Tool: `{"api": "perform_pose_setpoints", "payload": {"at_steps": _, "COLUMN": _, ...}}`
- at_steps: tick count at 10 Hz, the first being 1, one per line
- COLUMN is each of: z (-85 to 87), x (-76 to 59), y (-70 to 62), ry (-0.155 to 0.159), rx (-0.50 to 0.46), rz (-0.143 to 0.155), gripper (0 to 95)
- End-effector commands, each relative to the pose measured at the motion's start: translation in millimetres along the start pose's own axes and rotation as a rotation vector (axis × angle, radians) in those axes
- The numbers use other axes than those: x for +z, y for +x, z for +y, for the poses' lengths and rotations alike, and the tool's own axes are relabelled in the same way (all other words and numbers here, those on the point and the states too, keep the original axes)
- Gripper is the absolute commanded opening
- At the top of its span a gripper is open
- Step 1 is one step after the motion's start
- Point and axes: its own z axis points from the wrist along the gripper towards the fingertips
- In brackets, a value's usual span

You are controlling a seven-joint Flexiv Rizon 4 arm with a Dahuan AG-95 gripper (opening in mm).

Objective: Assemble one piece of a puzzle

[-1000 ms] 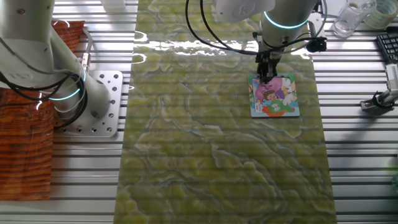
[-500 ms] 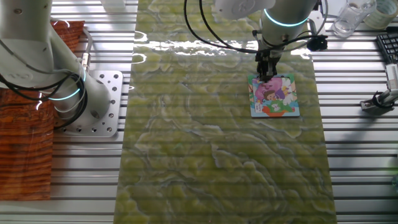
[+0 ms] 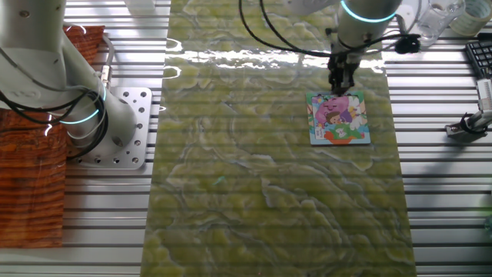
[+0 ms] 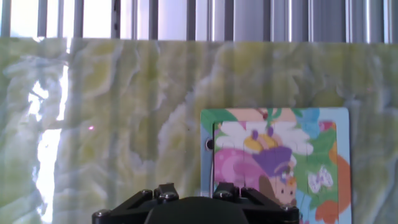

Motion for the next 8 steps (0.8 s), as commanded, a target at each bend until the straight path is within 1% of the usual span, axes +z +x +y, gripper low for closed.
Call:
{"api": "perform_pose_setpoints", "payload": {"at_steps": 1, "z": -1.4, "x": -2.3, "y": -0.3, "ry": 0.002, "rx": -0.001, "rz": 0.003, "gripper": 38.0}}
{"api": "perform_pose_setpoints", "payload": {"at_steps": 5, "z": -2.2, "x": 12.8, "y": -1.7, "ry": 0.0, "rx": -0.009, "rz": -0.006, "gripper": 38.0}}
{"api": "perform_pose_setpoints", "payload": {"at_steps": 8, "z": -1.9, "x": 14.8, "y": -1.4, "ry": 0.001, "rx": -0.011, "rz": -0.003, "gripper": 38.0}}
